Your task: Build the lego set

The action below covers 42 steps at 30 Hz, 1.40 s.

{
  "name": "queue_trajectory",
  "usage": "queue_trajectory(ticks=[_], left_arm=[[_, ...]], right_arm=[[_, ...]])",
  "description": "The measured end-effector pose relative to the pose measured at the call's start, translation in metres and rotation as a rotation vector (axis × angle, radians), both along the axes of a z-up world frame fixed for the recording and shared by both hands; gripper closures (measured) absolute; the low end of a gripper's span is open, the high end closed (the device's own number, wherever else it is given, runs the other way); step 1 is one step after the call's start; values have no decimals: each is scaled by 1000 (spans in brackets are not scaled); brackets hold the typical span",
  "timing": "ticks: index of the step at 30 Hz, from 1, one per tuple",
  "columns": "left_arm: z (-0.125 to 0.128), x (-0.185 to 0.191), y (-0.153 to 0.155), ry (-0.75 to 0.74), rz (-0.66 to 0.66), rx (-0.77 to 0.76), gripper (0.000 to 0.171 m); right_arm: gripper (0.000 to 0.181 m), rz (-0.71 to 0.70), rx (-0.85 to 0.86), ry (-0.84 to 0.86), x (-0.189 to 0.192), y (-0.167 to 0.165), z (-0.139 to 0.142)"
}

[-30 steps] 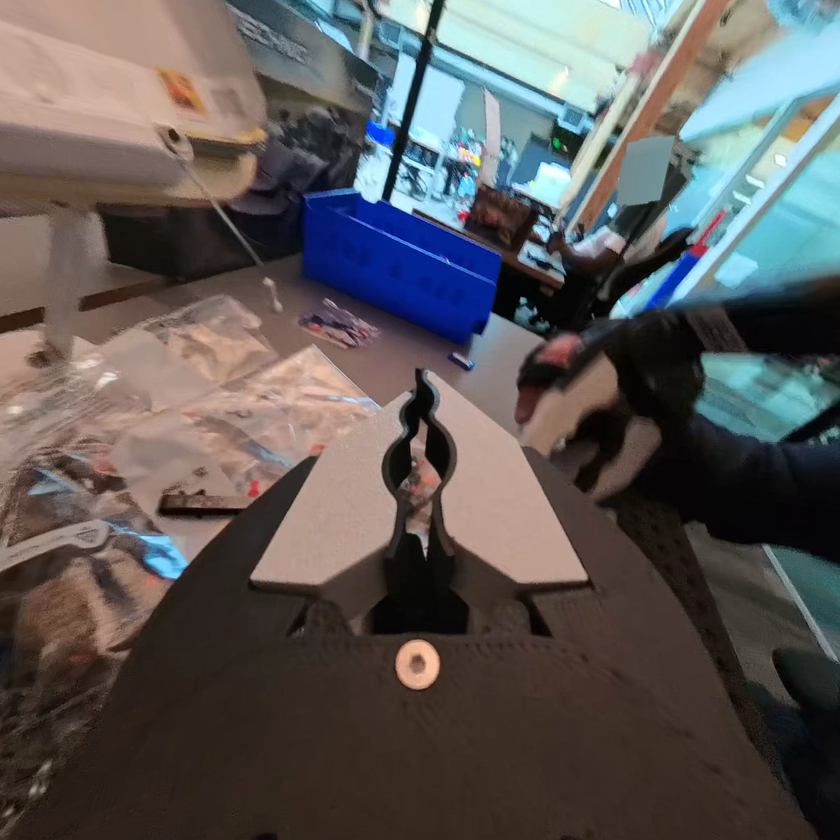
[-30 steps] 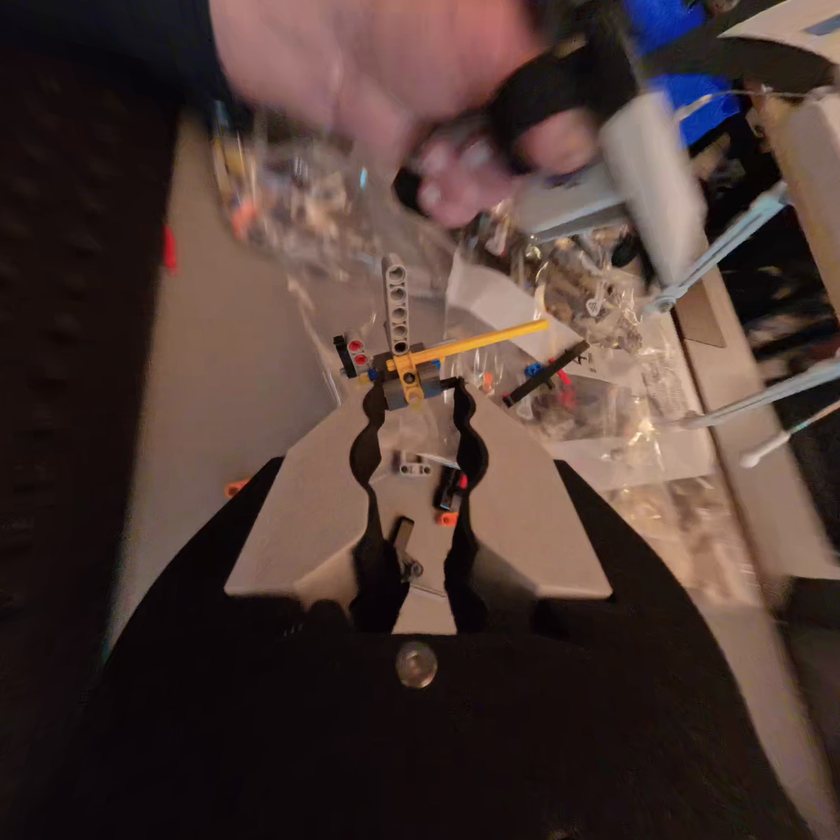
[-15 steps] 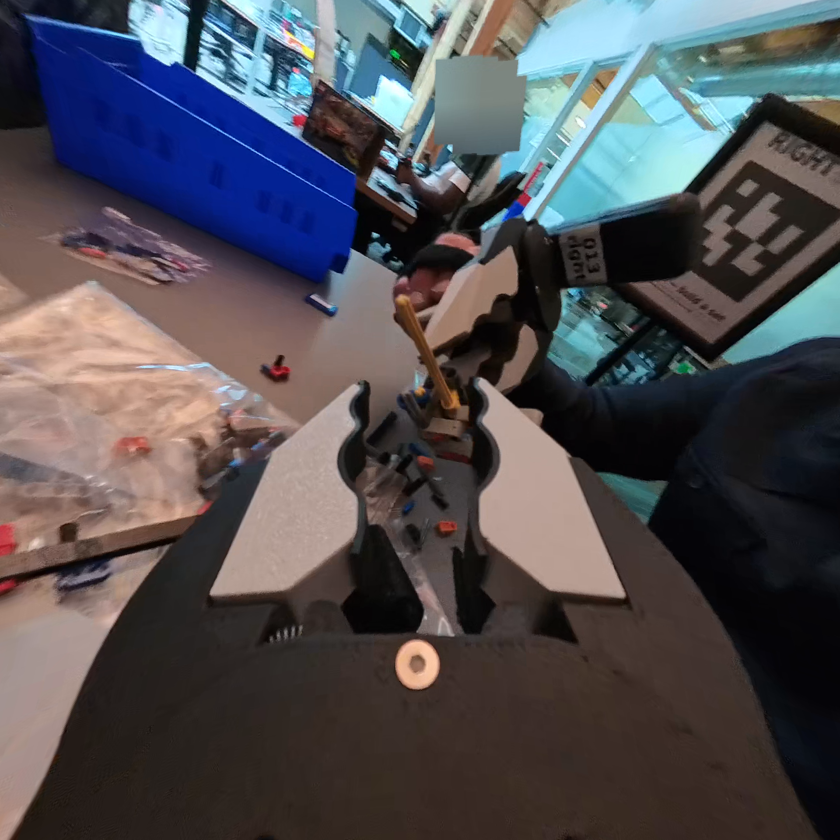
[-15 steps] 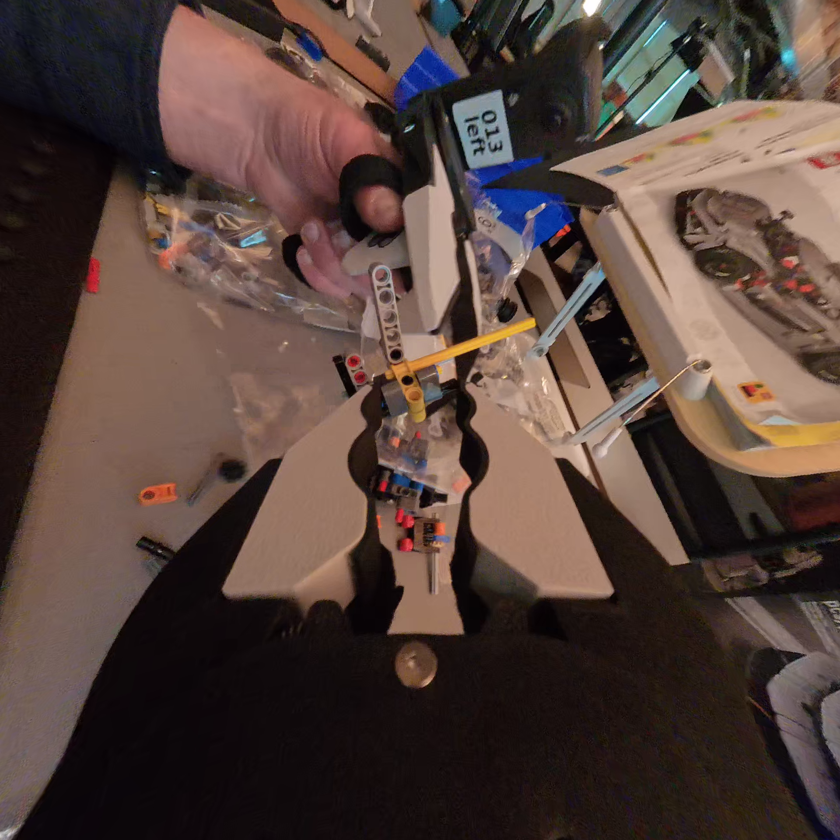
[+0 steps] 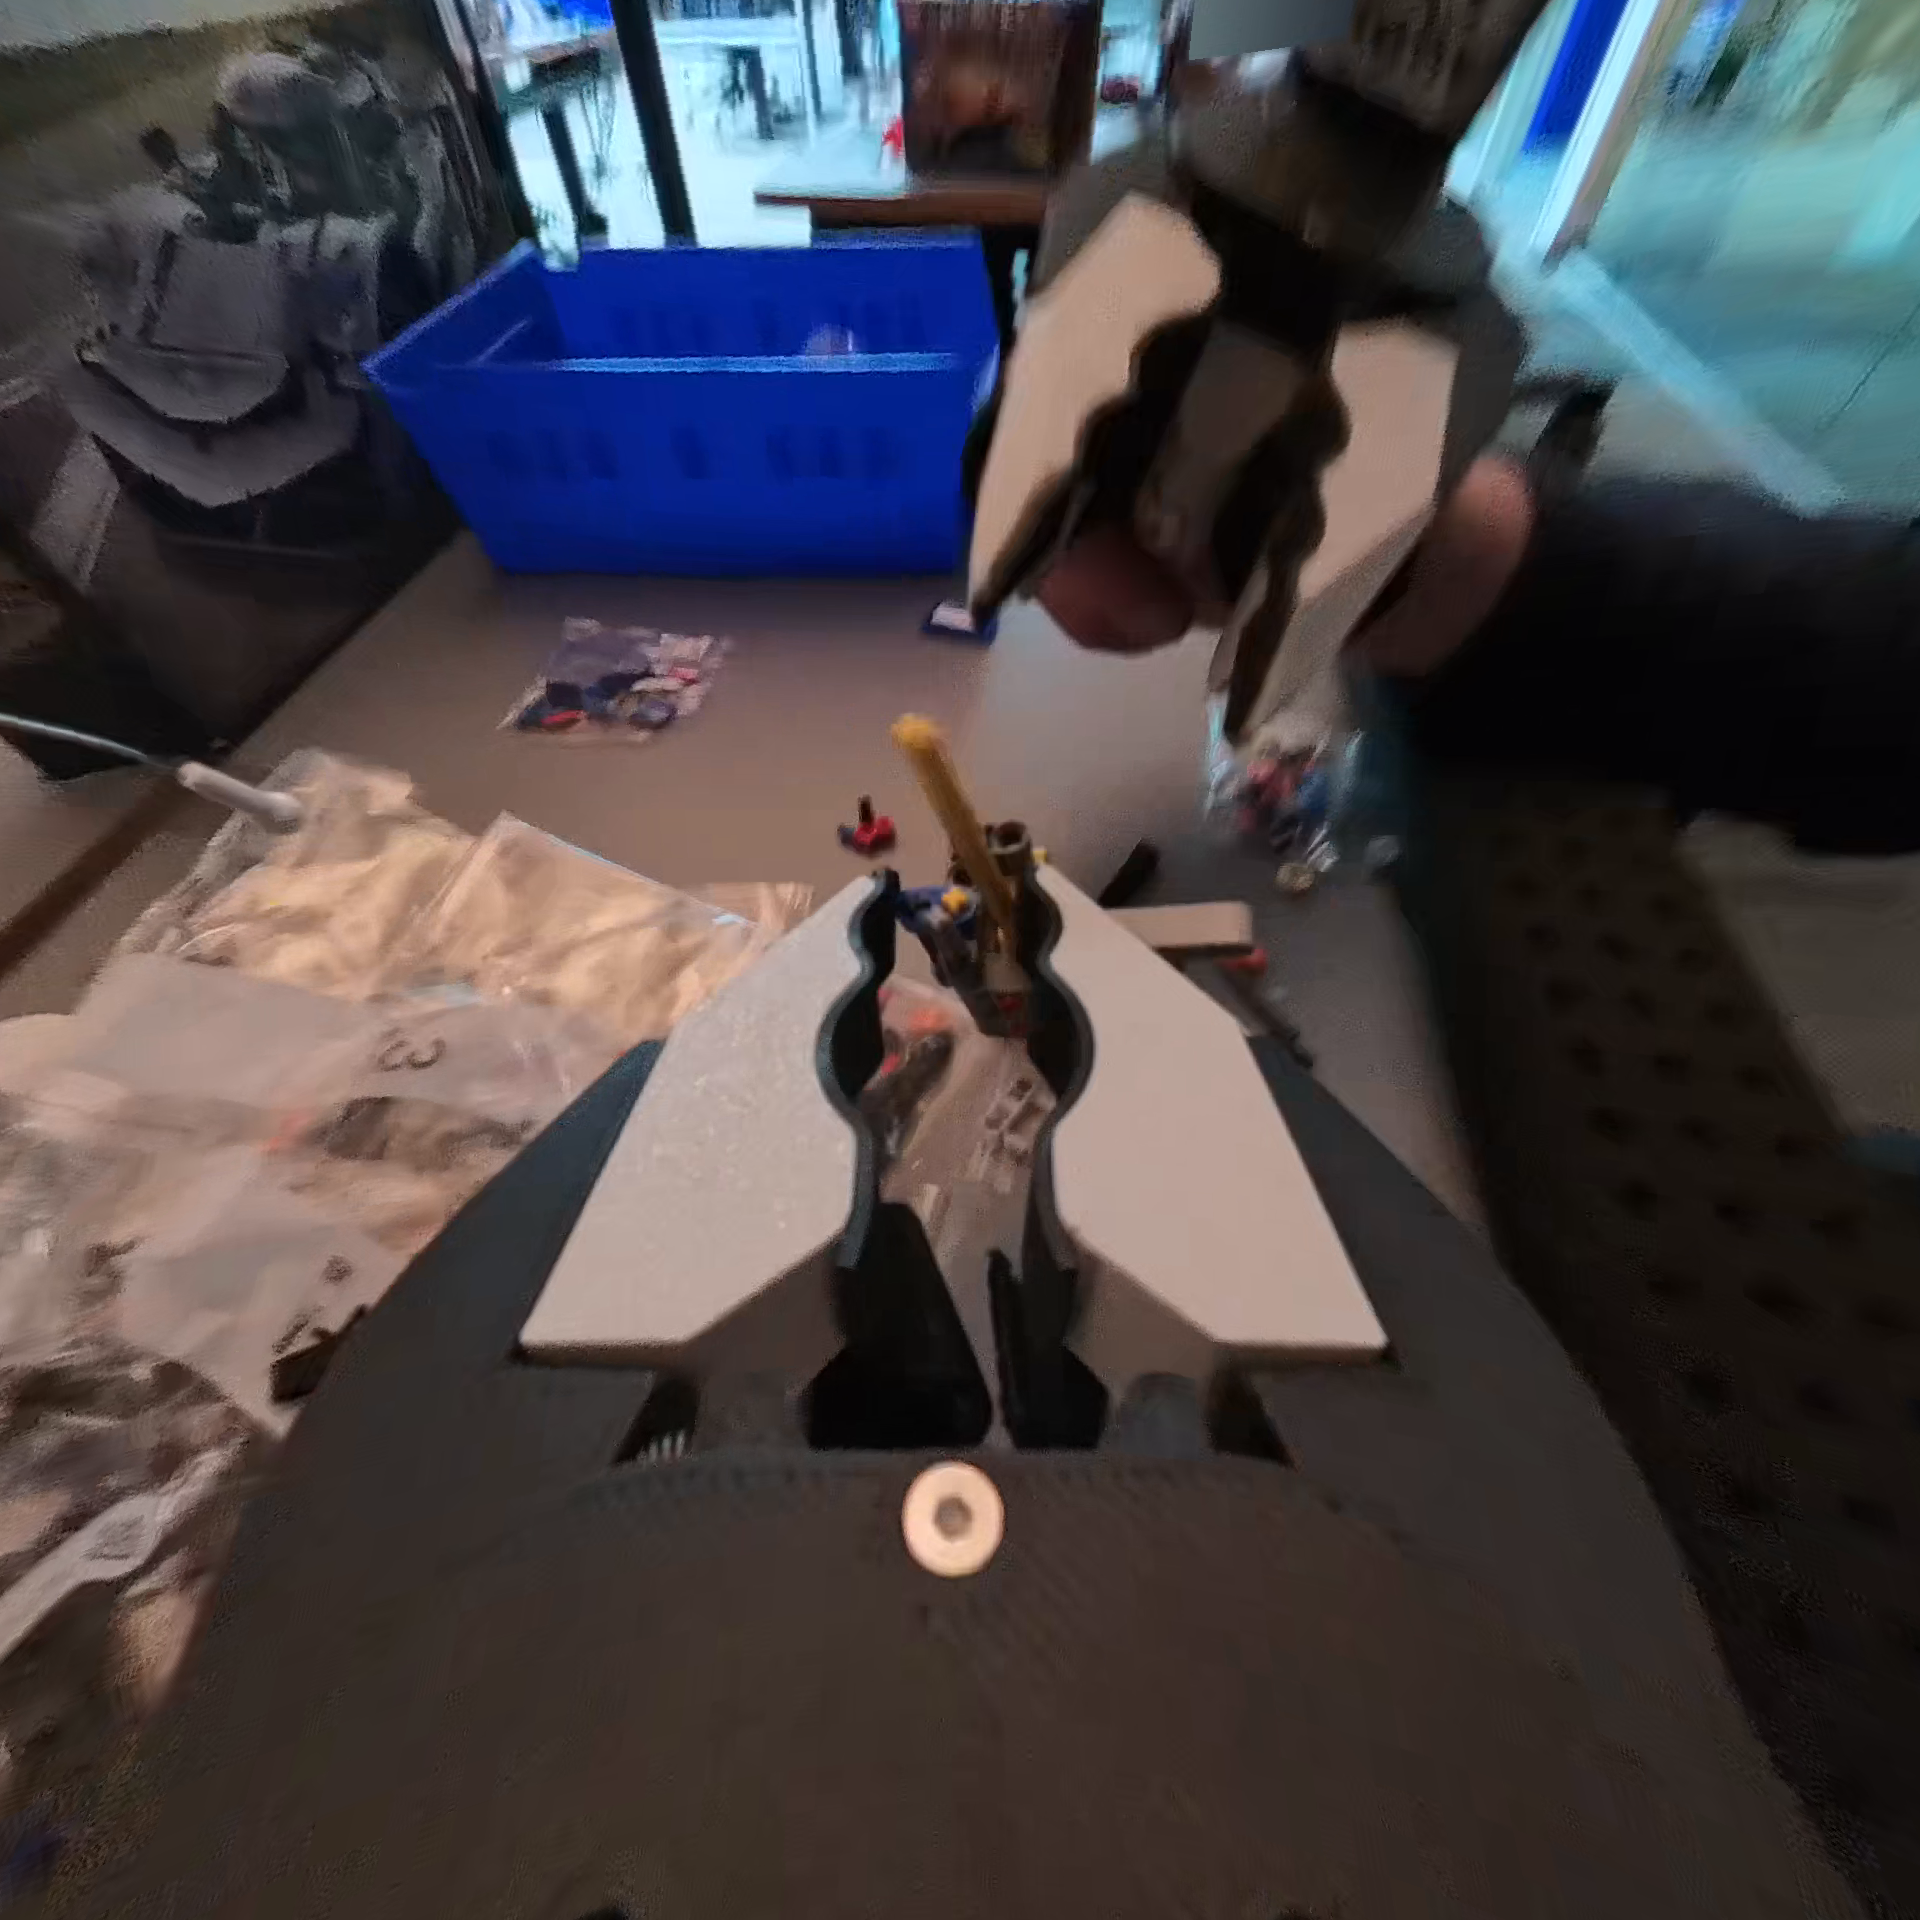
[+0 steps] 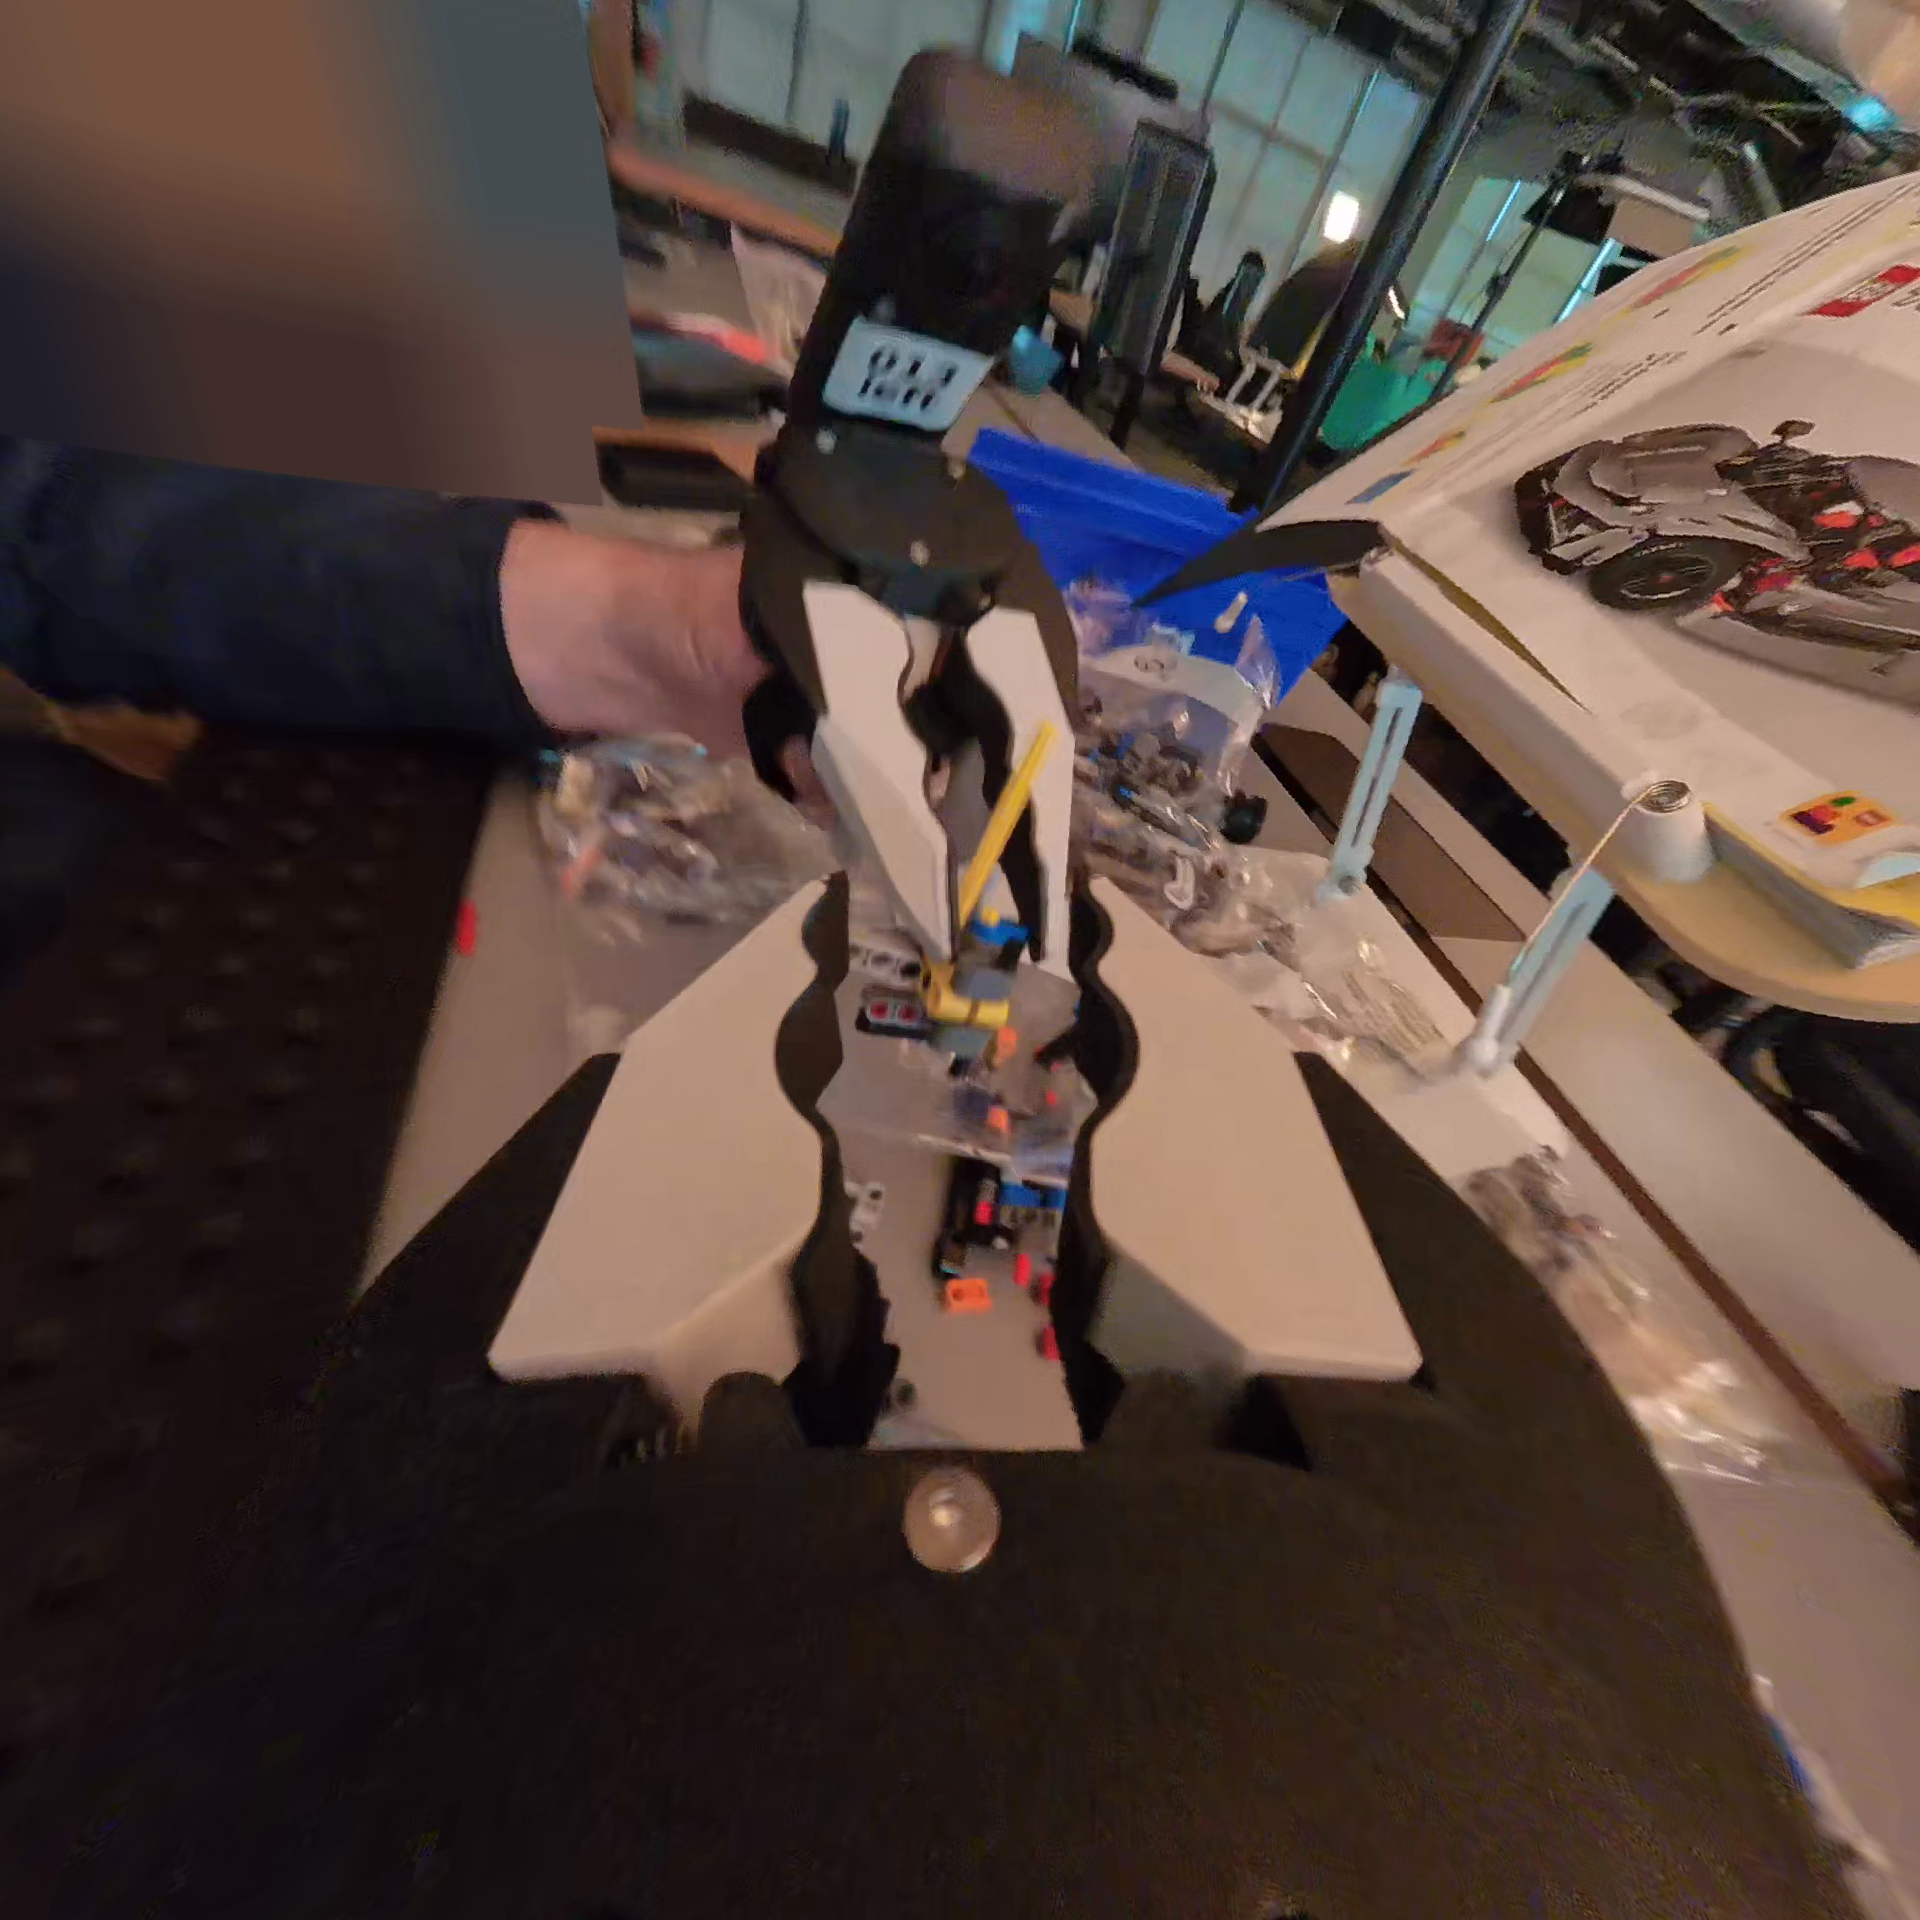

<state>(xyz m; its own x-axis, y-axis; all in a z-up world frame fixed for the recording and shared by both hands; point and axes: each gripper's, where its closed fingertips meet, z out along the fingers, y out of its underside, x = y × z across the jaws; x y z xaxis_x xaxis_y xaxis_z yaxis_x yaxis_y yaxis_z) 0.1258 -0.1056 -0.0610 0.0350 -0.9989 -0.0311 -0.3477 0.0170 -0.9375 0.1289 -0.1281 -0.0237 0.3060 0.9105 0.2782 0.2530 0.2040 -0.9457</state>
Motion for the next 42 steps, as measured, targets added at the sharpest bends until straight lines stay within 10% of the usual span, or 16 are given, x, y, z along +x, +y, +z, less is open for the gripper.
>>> queue_trajectory(ticks=[9,42], left_arm=[[-25,12,-8,160,-6,170,150],[9,18,-15,67,39,327,152]], right_arm=[[179,-39,-131,-86,-18,11,-31],[181,-96,-260,164,2,19,11]])
